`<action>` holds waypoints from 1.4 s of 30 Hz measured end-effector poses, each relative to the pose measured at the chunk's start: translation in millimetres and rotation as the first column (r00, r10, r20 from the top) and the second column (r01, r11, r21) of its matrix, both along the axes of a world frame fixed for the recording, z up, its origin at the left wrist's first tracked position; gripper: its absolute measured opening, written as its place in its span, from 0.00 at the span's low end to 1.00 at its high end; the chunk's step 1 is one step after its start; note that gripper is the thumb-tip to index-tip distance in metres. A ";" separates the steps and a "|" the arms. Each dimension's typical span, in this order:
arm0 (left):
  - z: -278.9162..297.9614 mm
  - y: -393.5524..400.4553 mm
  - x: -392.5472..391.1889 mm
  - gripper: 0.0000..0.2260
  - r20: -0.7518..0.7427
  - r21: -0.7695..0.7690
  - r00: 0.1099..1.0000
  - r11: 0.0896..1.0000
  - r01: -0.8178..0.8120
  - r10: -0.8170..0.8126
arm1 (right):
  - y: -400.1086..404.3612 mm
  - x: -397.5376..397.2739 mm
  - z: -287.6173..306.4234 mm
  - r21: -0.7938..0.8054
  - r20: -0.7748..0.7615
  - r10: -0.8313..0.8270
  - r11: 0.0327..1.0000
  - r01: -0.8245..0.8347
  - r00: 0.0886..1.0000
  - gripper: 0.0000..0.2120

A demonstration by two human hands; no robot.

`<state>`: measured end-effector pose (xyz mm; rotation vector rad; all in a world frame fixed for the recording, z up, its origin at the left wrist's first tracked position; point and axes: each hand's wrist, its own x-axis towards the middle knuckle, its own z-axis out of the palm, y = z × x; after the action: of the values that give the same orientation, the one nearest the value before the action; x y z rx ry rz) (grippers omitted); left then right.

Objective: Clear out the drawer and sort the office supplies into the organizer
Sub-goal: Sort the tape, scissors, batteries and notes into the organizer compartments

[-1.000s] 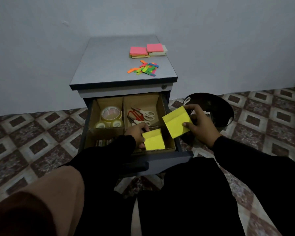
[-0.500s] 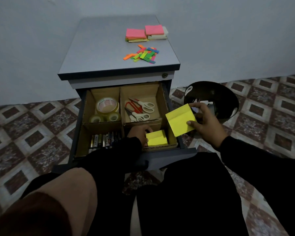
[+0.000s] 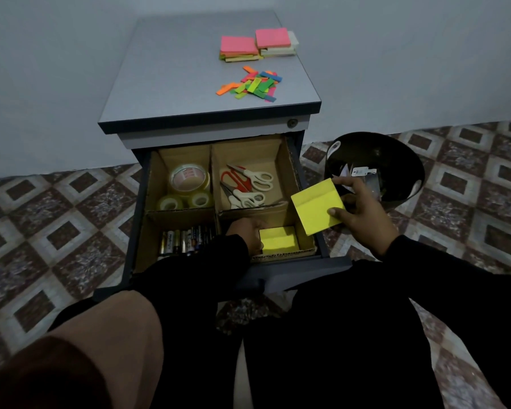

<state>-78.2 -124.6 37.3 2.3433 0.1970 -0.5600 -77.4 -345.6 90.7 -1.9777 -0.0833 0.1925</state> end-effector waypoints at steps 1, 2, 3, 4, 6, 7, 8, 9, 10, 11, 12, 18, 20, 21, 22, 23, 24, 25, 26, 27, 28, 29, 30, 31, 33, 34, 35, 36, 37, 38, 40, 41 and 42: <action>-3.9 0.1 1.9 0.20 -0.017 -0.017 1.000 1.000 -0.001 0.001 | 0.1 0.3 -0.2 -0.001 0.002 -0.001 1.000 0.001 1.000 0.20; -5.8 0.0 1.8 0.19 -0.036 -0.057 0.999 0.998 0.000 -0.002 | 0.3 0.6 0.0 -0.006 0.003 -0.002 1.000 0.002 1.000 0.19; -4.8 -0.9 0.5 0.19 -0.014 -0.025 1.000 1.000 0.018 -0.019 | 0.2 0.8 0.1 -0.009 0.002 -0.005 1.000 0.005 1.000 0.19; -4.3 -1.6 1.5 0.18 -0.006 -0.031 1.000 0.999 0.016 -0.016 | 0.2 1.0 0.5 -0.010 -0.002 -0.008 1.000 0.008 1.000 0.19; -3.0 -0.9 1.9 0.18 -0.059 -0.040 0.998 0.999 -0.012 0.009 | 0.1 1.1 1.3 -0.012 -0.006 -0.009 1.000 0.008 1.000 0.19; -1.1 -0.4 1.1 0.20 -0.061 -0.050 0.998 0.999 -0.020 0.017 | 0.2 1.1 2.0 -0.013 -0.007 -0.007 1.000 0.007 1.000 0.19; 0.9 0.2 0.3 0.20 -0.042 -0.012 0.999 1.000 -0.002 0.002 | 0.5 0.8 2.8 -0.014 -0.007 -0.006 1.000 0.006 1.000 0.19; -0.1 0.2 0.9 0.20 -0.057 -0.017 0.998 1.000 -0.001 0.000 | 0.8 0.5 3.5 -0.014 -0.006 -0.004 1.000 0.004 1.000 0.19; -2.2 -0.1 1.1 0.19 -0.090 -0.059 0.996 0.998 -0.020 0.014 | 1.0 0.0 4.0 -0.017 -0.004 -0.003 1.000 0.003 1.000 0.19; -4.8 -0.2 0.7 0.17 -0.116 -0.116 0.992 0.991 -0.067 0.053 | 0.8 -0.4 4.0 -0.019 -0.002 -0.002 1.000 0.001 1.000 0.19; -6.2 0.3 -0.6 0.16 -0.137 -0.180 0.985 0.975 -0.127 0.103 | 0.8 -0.7 4.3 -0.023 -0.001 -0.001 1.000 0.001 1.000 0.19; 6.4 3.2 -2.4 0.21 -0.146 -0.226 0.989 0.972 -0.069 0.036 | 3.0 -0.1 7.1 -0.041 0.006 -0.001 0.999 0.001 1.000 0.19; 17.1 4.5 -1.8 0.19 -0.109 -0.189 0.994 0.982 -0.011 -0.010 | 5.8 0.7 8.7 -0.034 0.002 0.007 0.999 -0.007 1.000 0.20; 21.8 7.0 -2.1 0.16 -0.102 -0.212 0.995 0.977 -0.005 -0.017 | 7.7 1.4 9.0 -0.033 0.006 0.011 0.999 -0.010 1.000 0.20; 28.3 10.2 -3.3 0.13 -0.103 -0.271 0.995 0.962 -0.024 -0.004 | 10.3 2.1 9.3 -0.040 0.017 0.014 0.999 -0.014 1.000 0.21; 34.6 13.9 -4.9 0.10 -0.079 -0.323 0.997 0.946 -0.031 0.006 | 13.9 2.5 9.5 -0.050 0.033 0.019 0.999 -0.018 0.999 0.21; 41.3 18.3 -7.0 0.09 -0.015 -0.337 1.000 0.941 -0.021 0.017 | 17.9 2.4 9.8 -0.060 0.042 0.027 0.998 -0.025 0.999 0.21; 47.0 24.2 -10.1 0.09 0.093 -0.305 0.996 0.952 0.012 0.017 | 22.5 2.1 9.7 -0.065 0.046 0.038 0.997 -0.035 0.998 0.21; 51.8 30.5 -12.9 0.09 0.222 -0.224 0.975 0.973 0.047 0.003 | 27.5 1.6 9.0 -0.074 0.042 0.048 0.996 -0.045 0.998 0.22; 54.5 37.4 -15.8 0.08 0.353 -0.110 0.935 0.991 0.072 -0.028 | 32.8 0.9 8.5 -0.090 0.033 0.056 0.995 -0.052 0.998 0.23; 55.6 44.3 -19.3 0.07 0.456 0.003 0.887 0.997 0.080 -0.073 | 38.5 -0.6 8.5 -0.111 0.022 0.066 0.992 -0.063 0.998 0.25; 54.7 51.5 -21.8 0.07 0.515 0.095 0.848 0.992 0.089 -0.125 | 44.1 -1.9 8.0 -0.128 0.011 0.081 0.989 -0.079 0.997 0.28; 51.6 57.6 -23.2 0.09 0.534 0.182 0.825 0.978 0.102 -0.185 | 49.5 -3.7 7.7 -0.144 -0.001 0.101 0.985 -0.100 0.995 0.30; 47.8 62.4 -25.6 0.13 0.514 0.262 0.825 0.959 0.113 -0.237 | 55.0 -5.7 7.4 -0.159 -0.013 0.122 0.980 -0.122 0.992 0.33; 40.8 68.3 -31.4 0.24 0.399 0.379 0.869 0.916 0.135 -0.293 | 64.7 -9.2 6.0 -0.195 -0.035 0.153 0.968 -0.157 0.988 0.35; 38.2 69.8 -33.8 0.29 0.332 0.427 0.892 0.892 0.149 -0.308 | 68.9 -10.4 5.1 -0.223 -0.038 0.167 0.960 -0.171 0.985 0.35; 36.2 70.7 -36.2 0.33 0.272 0.469 0.906 0.867 0.170 -0.325 | 72.6 -11.5 4.4 -0.264 -0.034 0.182 0.947 -0.184 0.983 0.35; 33.9 71.4 -37.7 0.35 0.225 0.501 0.913 0.844 0.191 -0.340 | 76.1 -12.2 3.8 -0.313 -0.029 0.194 0.930 -0.193 0.981 0.34; 30.9 72.5 -38.5 0.37 0.195 0.524 0.914 0.826 0.208 -0.354 | 79.5 -12.7 3.5 -0.356 -0.023 0.207 0.912 -0.201 0.978 0.33; 28.8 73.5 -39.3 0.38 0.180 0.538 0.913 0.813 0.220 -0.366 | 82.6 -13.2 3.1 -0.383 -0.021 0.219 0.899 -0.211 0.975 0.31; 26.1 76.9 -40.2 0.38 0.183 0.542 0.909 0.810 0.223 -0.373 | 88.8 -14.4 1.9 -0.394 -0.026 0.237 0.890 -0.228 0.971 0.29; 25.0 78.6 -40.9 0.38 0.192 0.536 0.908 0.815 0.222 -0.373 | 91.5 -15.2 1.1 -0.390 -0.034 0.241 0.890 -0.235 0.970 0.28; 23.9 80.2 -41.9 0.38 0.198 0.530 0.906 0.818 0.222 -0.374 | 93.9 -15.7 -0.8 -0.389 -0.042 0.241 0.890 -0.238 0.970 0.27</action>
<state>-120.1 -44.4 61.2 2.9607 -0.2060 -0.3177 -93.1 -251.7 89.9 -2.3667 -0.3179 0.3876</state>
